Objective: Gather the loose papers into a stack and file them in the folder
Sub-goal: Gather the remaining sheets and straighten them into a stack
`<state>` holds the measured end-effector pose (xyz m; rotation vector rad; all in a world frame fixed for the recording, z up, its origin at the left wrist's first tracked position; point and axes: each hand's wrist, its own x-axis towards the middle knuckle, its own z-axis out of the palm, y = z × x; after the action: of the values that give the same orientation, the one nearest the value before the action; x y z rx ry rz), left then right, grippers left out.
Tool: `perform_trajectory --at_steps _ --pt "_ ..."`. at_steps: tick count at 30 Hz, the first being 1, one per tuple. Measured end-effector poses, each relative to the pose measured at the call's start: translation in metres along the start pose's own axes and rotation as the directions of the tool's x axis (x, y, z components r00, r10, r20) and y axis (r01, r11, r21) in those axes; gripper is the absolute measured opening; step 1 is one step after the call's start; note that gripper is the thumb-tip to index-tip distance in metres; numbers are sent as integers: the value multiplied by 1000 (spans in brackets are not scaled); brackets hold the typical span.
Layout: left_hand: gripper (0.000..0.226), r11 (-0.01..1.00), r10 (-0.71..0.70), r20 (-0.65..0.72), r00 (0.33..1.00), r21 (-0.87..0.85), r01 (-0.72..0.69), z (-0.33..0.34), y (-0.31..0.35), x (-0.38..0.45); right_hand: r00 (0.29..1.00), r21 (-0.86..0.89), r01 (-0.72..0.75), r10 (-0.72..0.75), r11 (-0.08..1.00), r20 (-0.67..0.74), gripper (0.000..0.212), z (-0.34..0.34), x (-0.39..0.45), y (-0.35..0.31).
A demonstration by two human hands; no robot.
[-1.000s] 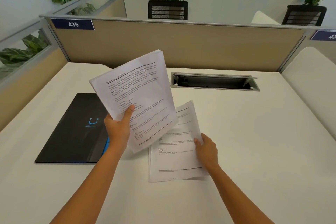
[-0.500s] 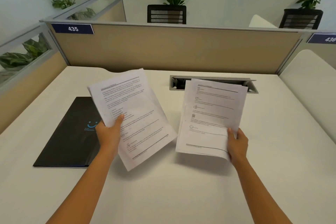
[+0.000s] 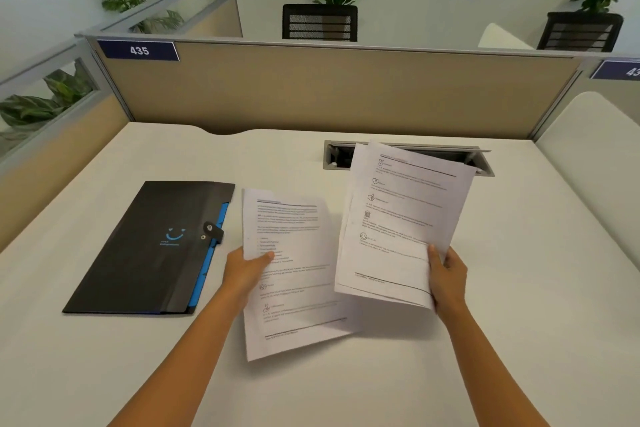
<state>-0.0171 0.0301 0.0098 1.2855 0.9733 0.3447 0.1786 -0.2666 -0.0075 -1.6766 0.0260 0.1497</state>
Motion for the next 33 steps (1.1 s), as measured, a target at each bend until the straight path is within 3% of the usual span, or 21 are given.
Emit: perform_trajectory --at_steps 5,15,22,25,28,33 --pt "27 996 -88 92 992 11 87 16 -11 0 991 -150 9 11 989 132 20 10 -7 8" --pt "9 983 -177 37 983 47 175 31 -18 3 941 -431 173 -20 886 337 14 36 -29 15" --pt "32 990 -141 75 987 26 139 34 -22 2 935 -545 194 14 816 353 66 53 -38 14" --pt "38 991 -132 68 989 23 130 36 -25 4 920 -686 264 35 678 389 77 62 -40 16" --pt "29 990 -135 60 989 52 132 36 -27 6 902 -754 341 30 561 430 83 69 -42 23" --pt "30 993 -94 55 994 80 89 38 -26 4 875 -744 386 37 546 482 92 71 -44 31"
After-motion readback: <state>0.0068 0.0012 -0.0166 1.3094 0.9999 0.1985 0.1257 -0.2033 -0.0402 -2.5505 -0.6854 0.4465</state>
